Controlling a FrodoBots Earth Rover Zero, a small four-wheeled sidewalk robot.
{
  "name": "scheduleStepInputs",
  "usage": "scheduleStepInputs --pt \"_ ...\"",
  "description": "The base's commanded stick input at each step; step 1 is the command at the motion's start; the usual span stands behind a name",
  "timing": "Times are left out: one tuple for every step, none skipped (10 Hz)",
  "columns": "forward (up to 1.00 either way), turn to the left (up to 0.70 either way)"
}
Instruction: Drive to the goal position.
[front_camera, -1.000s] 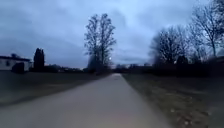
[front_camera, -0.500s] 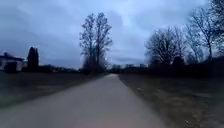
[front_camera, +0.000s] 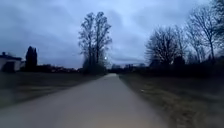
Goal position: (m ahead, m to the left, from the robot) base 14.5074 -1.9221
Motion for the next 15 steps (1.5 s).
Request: scheduleStepInputs --pt "1.00 0.04" --pt "1.00 0.04" --pt "1.00 0.04" --pt "1.00 0.04" --pt "1.00 0.04" --pt "1.00 0.04" --pt "1.00 0.04" --pt "1.00 0.04" --pt "1.00 0.04" --pt "1.00 0.04" --pt "1.00 0.04" --pt "1.00 0.04" --pt "1.00 -0.30" --pt "1.00 -0.35" --pt "1.00 0.04"
